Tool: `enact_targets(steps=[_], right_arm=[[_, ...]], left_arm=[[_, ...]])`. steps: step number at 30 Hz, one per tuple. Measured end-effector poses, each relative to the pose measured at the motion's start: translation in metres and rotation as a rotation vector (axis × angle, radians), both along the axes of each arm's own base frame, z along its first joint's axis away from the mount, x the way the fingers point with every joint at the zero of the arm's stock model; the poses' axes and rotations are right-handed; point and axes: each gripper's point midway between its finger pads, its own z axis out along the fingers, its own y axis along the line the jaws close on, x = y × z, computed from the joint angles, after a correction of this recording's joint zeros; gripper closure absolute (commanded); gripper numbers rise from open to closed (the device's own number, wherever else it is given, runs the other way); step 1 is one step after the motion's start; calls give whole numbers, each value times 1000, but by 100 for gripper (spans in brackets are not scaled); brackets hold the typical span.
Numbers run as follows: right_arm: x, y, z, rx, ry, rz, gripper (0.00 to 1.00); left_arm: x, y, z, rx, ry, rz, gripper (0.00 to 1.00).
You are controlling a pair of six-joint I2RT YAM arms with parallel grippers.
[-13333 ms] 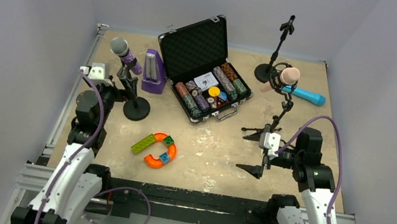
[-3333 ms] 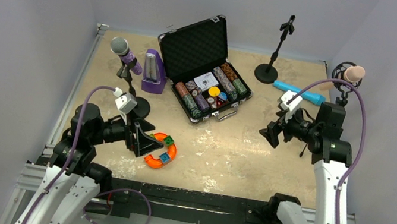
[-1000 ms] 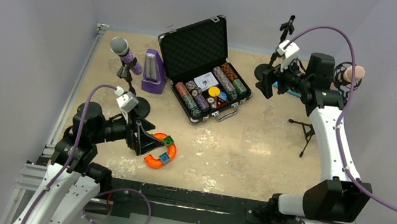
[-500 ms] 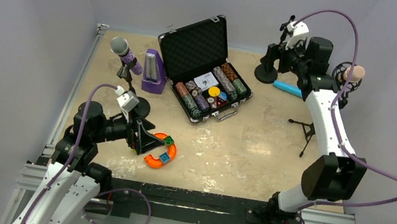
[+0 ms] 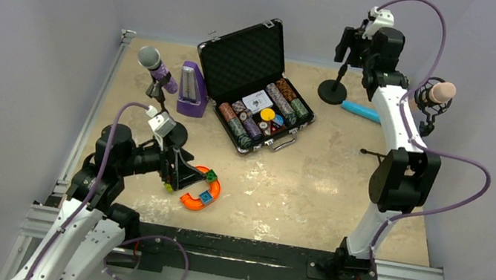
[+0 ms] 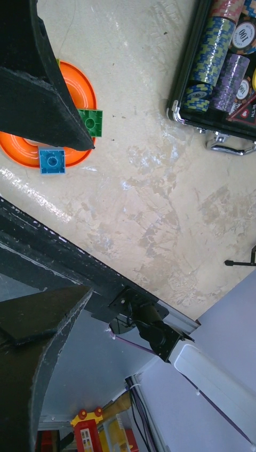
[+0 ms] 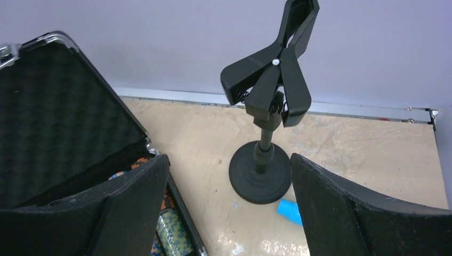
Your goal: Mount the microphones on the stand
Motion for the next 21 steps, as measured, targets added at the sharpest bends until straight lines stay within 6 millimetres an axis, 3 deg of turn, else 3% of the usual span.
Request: enact_targets(steps=[13, 21], right_arm=[[47, -7, -46, -65, -23, -28, 26], [67, -11, -49, -118, -85, -31, 39]], left_arm=[[3, 0, -4, 7, 22, 3, 1], [3, 0, -5, 8, 24, 3, 1]])
